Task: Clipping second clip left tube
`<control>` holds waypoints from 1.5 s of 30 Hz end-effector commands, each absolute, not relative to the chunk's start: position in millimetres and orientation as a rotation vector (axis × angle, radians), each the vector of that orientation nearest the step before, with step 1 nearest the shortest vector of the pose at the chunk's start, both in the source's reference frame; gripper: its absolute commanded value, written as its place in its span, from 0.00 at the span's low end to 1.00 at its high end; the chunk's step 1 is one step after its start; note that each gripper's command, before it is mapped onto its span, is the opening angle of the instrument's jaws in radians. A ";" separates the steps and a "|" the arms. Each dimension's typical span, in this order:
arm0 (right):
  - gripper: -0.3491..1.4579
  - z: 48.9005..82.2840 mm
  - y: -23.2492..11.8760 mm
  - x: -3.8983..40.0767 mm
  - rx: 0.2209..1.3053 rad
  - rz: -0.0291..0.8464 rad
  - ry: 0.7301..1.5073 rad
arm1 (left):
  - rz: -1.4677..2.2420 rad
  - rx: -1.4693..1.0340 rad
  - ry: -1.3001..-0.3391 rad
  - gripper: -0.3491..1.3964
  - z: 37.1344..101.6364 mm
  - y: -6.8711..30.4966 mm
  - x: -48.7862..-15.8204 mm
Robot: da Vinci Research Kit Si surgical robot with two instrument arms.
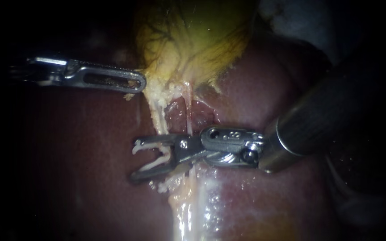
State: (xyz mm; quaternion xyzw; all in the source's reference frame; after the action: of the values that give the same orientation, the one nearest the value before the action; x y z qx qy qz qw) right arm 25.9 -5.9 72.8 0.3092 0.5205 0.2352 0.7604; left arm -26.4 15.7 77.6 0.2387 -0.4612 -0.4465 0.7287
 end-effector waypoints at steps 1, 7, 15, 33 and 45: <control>0.48 72.8 -5.9 25.9 0.674 0.511 1.133 | -0.983 0.526 -1.016 0.00 77.6 15.7 -26.4; 0.48 72.1 -5.8 24.9 0.687 0.503 1.134 | -0.983 0.526 -1.016 0.00 77.6 15.7 -26.3; 0.49 70.3 -4.4 22.5 0.765 0.445 1.137 | -0.982 0.527 -1.017 0.00 77.6 15.7 -26.1; 0.49 72.5 -3.0 17.6 0.875 0.467 1.091 | -0.980 0.528 -1.017 0.00 77.5 15.6 -25.7; 0.49 75.5 -2.9 16.5 0.924 0.540 1.038 | -0.980 0.528 -1.017 0.00 77.5 15.6 -25.7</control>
State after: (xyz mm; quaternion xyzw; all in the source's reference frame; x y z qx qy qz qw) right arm 16.5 -3.0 76.0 0.4230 0.4705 0.2496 0.7330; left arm -25.7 15.6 77.5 0.2398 -0.4616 -0.4450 0.7290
